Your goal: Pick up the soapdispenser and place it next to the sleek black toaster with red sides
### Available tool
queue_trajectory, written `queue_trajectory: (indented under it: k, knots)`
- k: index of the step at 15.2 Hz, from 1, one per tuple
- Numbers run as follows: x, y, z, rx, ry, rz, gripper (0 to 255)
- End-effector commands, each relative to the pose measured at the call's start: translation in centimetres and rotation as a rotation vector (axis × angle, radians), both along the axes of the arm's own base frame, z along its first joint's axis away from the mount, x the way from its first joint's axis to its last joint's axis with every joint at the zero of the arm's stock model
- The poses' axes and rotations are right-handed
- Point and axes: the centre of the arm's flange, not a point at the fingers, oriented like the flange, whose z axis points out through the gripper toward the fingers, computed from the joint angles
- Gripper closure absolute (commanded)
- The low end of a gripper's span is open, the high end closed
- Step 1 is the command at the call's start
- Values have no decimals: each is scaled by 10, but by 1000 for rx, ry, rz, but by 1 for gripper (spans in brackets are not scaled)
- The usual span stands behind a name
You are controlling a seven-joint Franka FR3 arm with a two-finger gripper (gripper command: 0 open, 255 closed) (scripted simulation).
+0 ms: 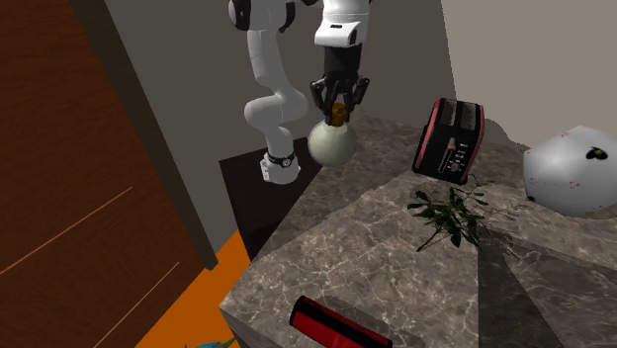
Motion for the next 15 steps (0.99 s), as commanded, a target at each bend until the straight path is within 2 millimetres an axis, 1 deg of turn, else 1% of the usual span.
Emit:
queue_trajectory:
  k: [1,5,15]
  knots:
    - [0,0,11,0,0,0,255]
    - [0,0,32,0,0,0,255]
    - [-61,116,32,0,0,0,255]
